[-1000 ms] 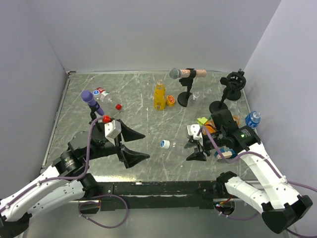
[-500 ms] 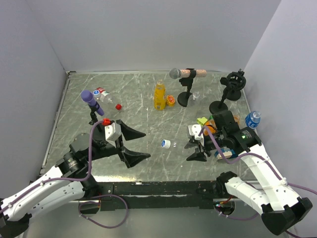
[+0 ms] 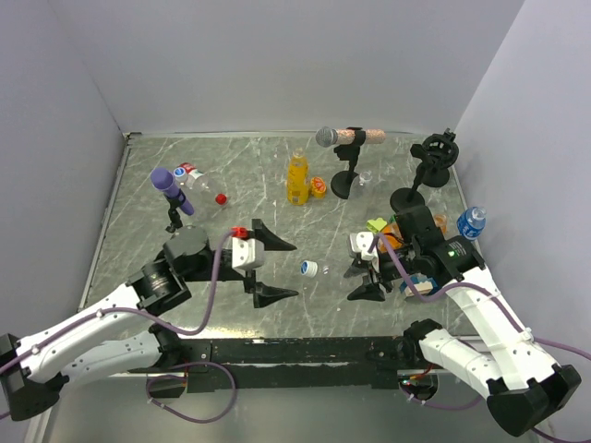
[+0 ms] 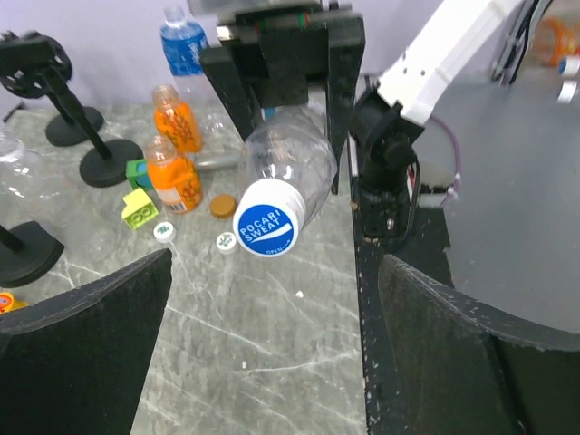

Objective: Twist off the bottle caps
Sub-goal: Unscrew the bottle cap from the plastic bottle.

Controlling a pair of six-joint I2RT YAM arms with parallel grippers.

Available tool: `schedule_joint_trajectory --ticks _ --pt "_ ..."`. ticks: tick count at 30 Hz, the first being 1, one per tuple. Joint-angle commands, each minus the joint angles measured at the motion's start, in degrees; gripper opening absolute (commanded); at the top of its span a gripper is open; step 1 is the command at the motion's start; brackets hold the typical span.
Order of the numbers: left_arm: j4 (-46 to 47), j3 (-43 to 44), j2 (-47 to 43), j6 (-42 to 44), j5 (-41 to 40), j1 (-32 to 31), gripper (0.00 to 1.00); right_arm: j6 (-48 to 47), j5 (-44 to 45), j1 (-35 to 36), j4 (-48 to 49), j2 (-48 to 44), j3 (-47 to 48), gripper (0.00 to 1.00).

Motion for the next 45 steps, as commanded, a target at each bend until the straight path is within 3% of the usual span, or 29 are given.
schedule_joint_trajectory --ticks 1,8,22,25,29,30,35,41,45 --pt "0.92 3.23 2.62 5.53 1.19 -1.02 0.97 -1.0 -1.48 -0.39 1.11 -0.14 -0.27 0.27" --pt "-0.75 7.19 7.46 4.48 0.41 -1.2 0.75 -1.26 -1.65 -0.48 1.2 0.12 -0.36 0.27" --pt "2.06 6.13 7.64 1.49 2.42 -1.46 0.52 -1.26 -2.09 -0.48 1.02 0.74 -0.18 0.27" --pt "1.36 6.57 8.16 1.49 2.86 -1.46 0.36 -1.26 -2.0 -0.48 0.94 0.74 -0.09 0.27" --pt "1.62 6.66 8.17 -1.32 3.74 -1.46 0.05 -0.65 -1.3 -0.48 1.64 0.83 -0.44 0.27" --pt "1.97 6.49 7.99 -3.33 3.92 -1.46 0.01 -0.12 -0.78 -0.48 1.99 0.74 -0.53 0.27" --pt "4.26 4.29 6.76 -22.28 -1.42 -1.46 0.01 3.04 2.91 -0.57 5.06 0.91 -0.97 0.27" --pt "-0.75 4.64 6.41 -47.34 -9.52 -1.55 0.01 4.89 4.5 -0.83 6.47 1.79 -0.8 0.26" --pt "-7.77 7.09 6.67 -59.31 -17.51 -2.69 0.01 5.24 4.85 -1.09 6.91 1.97 -0.62 0.26"
